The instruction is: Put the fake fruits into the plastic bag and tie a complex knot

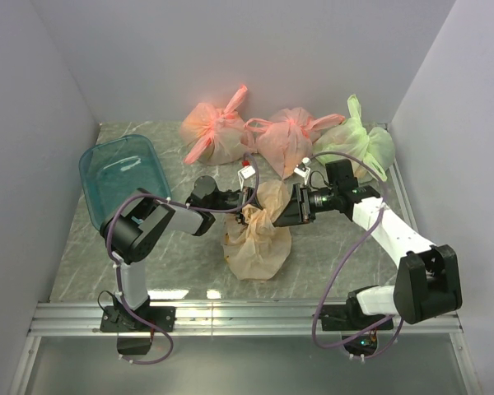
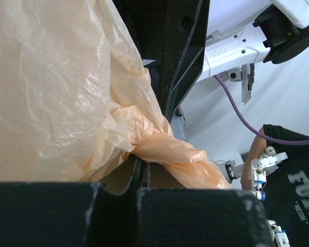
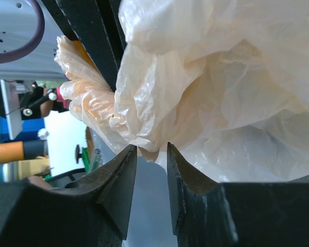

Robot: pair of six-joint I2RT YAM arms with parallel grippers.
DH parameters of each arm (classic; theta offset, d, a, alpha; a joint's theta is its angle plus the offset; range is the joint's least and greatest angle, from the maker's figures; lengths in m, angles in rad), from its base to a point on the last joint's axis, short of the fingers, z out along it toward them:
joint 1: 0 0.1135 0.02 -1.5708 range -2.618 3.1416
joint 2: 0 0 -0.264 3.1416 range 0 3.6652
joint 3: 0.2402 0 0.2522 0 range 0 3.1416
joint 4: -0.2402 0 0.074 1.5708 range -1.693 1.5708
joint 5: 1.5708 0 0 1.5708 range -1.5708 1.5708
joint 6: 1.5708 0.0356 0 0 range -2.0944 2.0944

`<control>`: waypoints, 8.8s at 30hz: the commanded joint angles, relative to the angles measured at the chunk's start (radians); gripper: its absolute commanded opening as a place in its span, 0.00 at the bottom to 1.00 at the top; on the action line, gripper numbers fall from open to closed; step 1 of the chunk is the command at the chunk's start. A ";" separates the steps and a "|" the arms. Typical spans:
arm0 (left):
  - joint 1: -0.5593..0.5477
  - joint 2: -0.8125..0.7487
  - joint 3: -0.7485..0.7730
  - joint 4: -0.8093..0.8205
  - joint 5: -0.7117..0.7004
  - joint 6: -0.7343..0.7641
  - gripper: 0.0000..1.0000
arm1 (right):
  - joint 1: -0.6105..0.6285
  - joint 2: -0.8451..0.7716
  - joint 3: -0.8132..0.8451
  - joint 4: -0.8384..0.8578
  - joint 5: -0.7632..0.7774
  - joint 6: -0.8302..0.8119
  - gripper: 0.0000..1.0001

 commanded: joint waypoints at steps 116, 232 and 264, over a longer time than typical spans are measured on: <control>0.548 -0.542 0.341 -1.847 -0.255 1.393 0.99 | 0.308 0.187 0.268 -0.112 0.529 -0.622 0.72; 0.855 -0.403 0.387 -2.105 -0.531 2.047 0.00 | -0.425 0.166 0.209 -0.483 0.707 -1.142 0.00; 0.048 -0.147 0.398 -1.644 -0.509 1.964 0.99 | -0.209 0.114 0.096 -0.340 0.802 -1.242 0.76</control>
